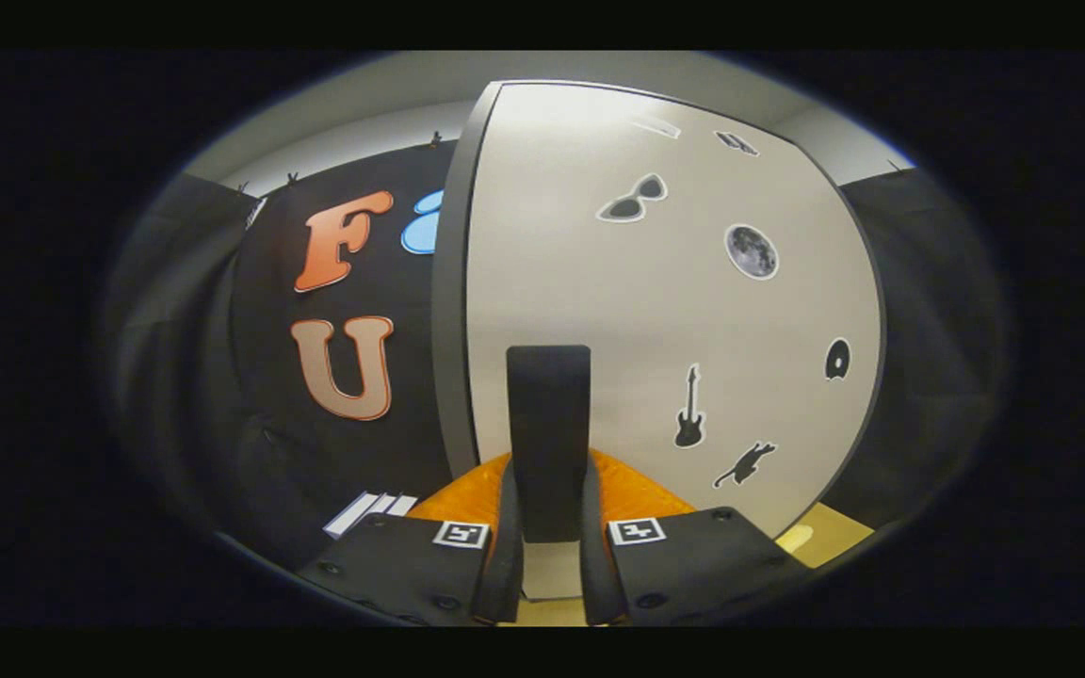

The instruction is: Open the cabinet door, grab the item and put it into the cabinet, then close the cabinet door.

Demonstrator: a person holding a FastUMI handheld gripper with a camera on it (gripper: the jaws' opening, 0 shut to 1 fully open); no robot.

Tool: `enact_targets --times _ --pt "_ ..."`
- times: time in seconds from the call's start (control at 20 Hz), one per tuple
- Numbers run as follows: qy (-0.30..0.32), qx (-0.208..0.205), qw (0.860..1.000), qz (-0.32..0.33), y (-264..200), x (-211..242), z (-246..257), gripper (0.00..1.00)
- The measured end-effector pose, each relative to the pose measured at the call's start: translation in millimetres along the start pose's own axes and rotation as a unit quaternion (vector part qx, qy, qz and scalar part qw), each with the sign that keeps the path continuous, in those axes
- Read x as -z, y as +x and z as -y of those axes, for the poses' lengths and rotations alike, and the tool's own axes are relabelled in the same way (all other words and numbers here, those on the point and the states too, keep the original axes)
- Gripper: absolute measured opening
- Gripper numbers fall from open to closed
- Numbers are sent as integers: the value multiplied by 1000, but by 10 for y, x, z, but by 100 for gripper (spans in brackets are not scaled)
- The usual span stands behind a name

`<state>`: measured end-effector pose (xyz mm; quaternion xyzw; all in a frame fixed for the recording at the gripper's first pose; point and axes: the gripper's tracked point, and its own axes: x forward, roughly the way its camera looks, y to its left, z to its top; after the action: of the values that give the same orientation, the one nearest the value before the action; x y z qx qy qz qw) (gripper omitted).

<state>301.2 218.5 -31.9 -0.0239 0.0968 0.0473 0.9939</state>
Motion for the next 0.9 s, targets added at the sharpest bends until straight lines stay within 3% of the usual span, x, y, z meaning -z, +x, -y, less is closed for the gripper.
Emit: enact_targets --times 0.25,0.75,0.9 --pt "-8 -22 1000 -6 -503 22 117 23" --pt "11 -73 997 24 -1540 41 715 23" --pt "0 -68 997 25 -1729 85 926 23"
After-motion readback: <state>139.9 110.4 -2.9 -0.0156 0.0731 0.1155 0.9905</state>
